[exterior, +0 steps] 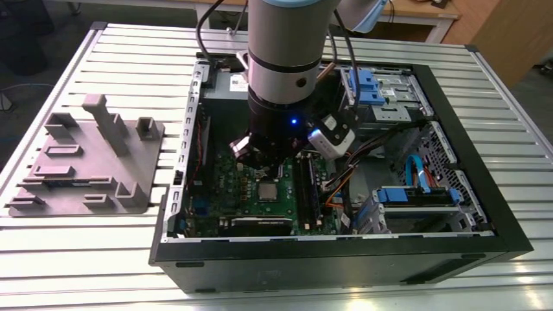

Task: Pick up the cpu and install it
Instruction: 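Close the cpu cover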

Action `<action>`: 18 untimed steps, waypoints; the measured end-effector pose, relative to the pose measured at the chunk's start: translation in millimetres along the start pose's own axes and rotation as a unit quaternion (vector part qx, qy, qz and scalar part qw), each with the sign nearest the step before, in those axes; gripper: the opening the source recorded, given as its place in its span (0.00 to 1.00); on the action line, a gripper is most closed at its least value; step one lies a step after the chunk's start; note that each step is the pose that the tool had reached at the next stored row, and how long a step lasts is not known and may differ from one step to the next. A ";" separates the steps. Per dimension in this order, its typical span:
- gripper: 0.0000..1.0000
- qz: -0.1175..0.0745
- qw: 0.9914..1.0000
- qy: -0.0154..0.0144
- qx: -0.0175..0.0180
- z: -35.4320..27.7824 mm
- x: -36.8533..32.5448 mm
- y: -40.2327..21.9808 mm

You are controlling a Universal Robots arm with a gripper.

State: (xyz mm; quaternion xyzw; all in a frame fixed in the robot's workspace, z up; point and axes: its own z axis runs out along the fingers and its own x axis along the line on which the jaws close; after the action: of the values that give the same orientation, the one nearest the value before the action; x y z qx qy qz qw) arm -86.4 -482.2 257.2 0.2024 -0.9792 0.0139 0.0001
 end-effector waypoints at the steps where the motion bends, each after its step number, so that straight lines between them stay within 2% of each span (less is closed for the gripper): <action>1: 0.10 -0.001 1.000 0.000 0.000 0.0 0.0 0.0; 7: 0.10 -0.018 1.000 0.000 0.000 0.0 0.0 0.0; 10: 0.10 -0.032 0.999 -0.001 0.000 0.0 0.0 0.0; 16: 0.10 -0.042 0.999 -0.001 0.000 0.0 0.0 0.0; 18: 0.10 -0.051 0.999 -0.001 0.000 0.0 0.0 0.0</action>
State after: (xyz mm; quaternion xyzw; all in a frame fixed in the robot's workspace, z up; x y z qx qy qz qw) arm -86.4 -482.2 257.2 0.2519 -0.9676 0.0139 -0.0006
